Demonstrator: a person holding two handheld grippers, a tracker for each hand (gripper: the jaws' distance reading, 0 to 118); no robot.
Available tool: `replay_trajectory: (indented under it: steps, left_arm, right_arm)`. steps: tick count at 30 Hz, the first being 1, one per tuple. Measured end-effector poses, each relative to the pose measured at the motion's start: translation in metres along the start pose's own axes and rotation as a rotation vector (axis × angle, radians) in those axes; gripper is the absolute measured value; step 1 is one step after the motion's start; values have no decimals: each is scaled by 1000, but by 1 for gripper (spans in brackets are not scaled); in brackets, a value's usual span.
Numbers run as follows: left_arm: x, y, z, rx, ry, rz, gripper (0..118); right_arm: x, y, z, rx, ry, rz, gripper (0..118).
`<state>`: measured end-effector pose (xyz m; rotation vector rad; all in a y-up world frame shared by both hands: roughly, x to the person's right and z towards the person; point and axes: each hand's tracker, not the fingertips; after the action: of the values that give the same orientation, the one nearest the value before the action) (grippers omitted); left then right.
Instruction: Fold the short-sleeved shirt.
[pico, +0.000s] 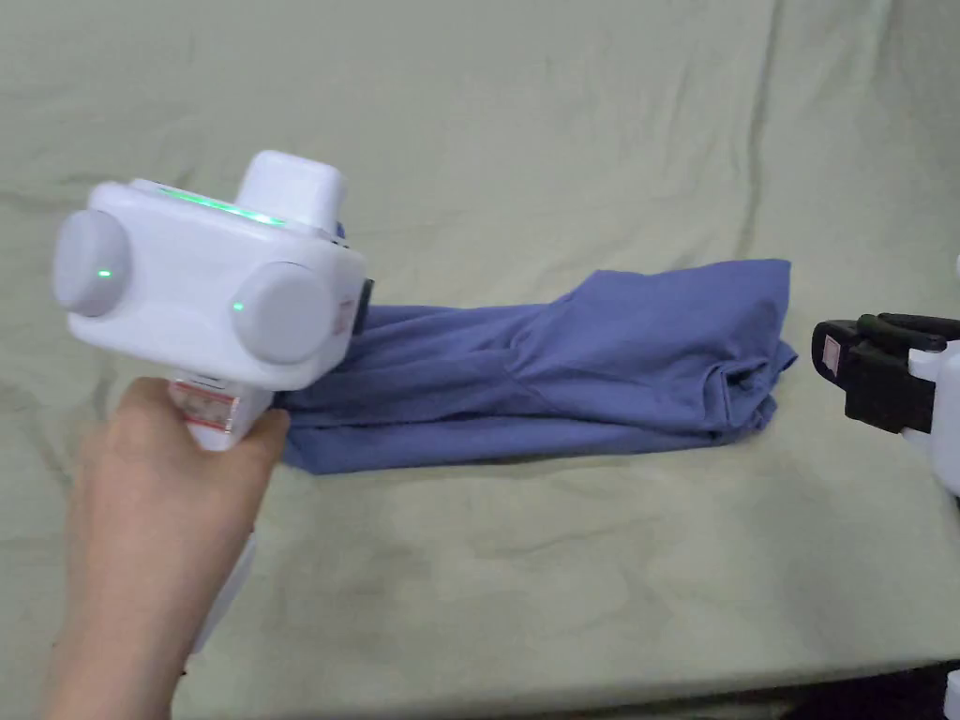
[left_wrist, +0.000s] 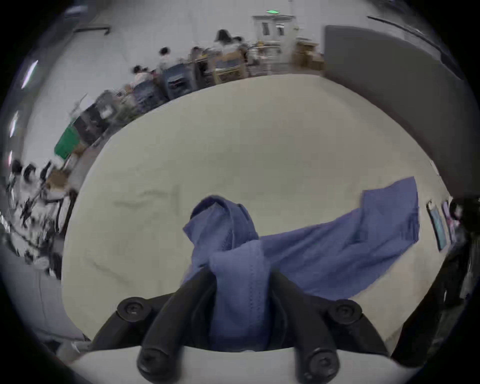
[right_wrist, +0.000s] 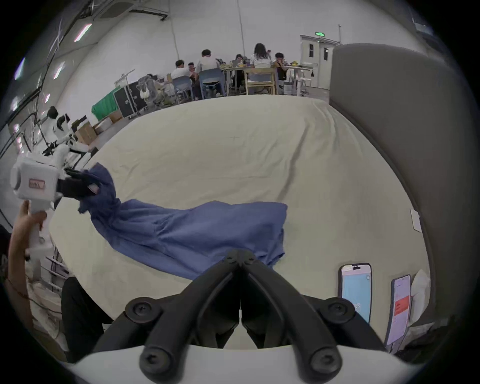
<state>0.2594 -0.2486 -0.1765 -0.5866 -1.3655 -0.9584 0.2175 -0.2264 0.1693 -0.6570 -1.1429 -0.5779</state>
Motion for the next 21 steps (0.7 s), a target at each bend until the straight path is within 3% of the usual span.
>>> replay_trajectory:
  steps: [5, 7, 9, 10, 13, 16, 17, 18, 19, 20, 21]
  left_arm:
    - [62, -6, -55, -122, -249, 4, 9]
    - [55, -14, -66, -142, -336, 90, 26]
    - [30, -14, -58, -119, -486, 237, 57]
    - [14, -15, -45, -128, -548, 313, 63]
    - [-37, -14, 13, 49, -487, 333, 71]
    - [-79, -17, 52, 134, -228, 300, 73]
    - [-85, -21, 51, 149, -141, 293, 72]
    - [-88, -23, 46, 152, -96, 260, 55]
    - [-89, -23, 36, 115, -115, 239, 16]
    - [-85, -23, 19, 52, -163, 272, 0]
    - [-75, -27, 5, 50, -192, 278, 0]
  right_arm:
    - [16, -3, 2, 2, -7, -48, 2]
    - [17, -4, 0, -4, -8, -49, 2]
    - [16, -5, -3, -13, 3, -47, 2]
    - [15, -5, -4, -17, 9, -46, 2]
    - [10, -5, -9, -24, 32, -46, 2]
    - [4, -4, -12, -31, 54, -43, 2]
    - [2, -5, -13, -33, 59, -38, 2]
    - [0, -5, -14, -35, 62, -33, 2]
    - [-2, -5, -14, -38, 63, -30, 2]
    - [-3, -5, -14, -43, 64, -24, 2]
    - [-5, -6, -14, -47, 60, -17, 2]
